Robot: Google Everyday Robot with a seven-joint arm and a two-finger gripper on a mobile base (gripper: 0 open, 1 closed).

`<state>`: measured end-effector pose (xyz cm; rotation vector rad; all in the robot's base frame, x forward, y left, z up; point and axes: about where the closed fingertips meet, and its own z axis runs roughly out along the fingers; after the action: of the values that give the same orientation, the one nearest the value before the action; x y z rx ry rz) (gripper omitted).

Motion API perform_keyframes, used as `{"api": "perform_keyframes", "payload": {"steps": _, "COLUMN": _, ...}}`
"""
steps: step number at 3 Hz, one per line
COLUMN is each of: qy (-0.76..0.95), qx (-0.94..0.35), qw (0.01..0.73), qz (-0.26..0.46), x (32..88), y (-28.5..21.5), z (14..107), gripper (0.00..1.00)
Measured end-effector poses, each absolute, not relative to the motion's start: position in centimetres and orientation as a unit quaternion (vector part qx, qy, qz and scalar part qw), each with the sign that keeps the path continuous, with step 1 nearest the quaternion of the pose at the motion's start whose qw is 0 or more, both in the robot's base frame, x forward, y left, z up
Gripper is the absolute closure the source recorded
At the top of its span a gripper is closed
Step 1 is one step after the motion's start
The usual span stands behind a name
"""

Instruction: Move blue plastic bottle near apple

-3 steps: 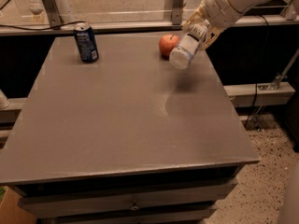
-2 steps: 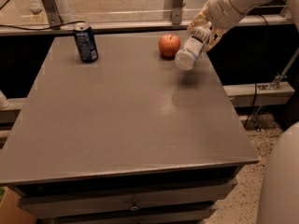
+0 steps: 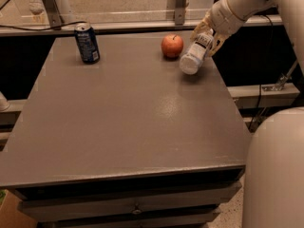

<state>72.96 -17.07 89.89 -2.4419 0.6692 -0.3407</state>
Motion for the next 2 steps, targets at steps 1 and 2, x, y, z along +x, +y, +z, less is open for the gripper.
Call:
{"api": "perform_keyframes", "payload": {"steps": 1, "qy": 0.247, "qx": -0.916, "qw": 0.290, "qz": -0.124, "x": 74.4, "y": -16.3, "z": 89.1, "gripper": 1.00}}
{"api": "perform_keyframes", "payload": {"steps": 2, "qy": 0.242, "qx": -0.916, "qw": 0.292, "qz": -0.129, "x": 75.9, "y": -15.4, "z": 89.0, "gripper": 1.00}}
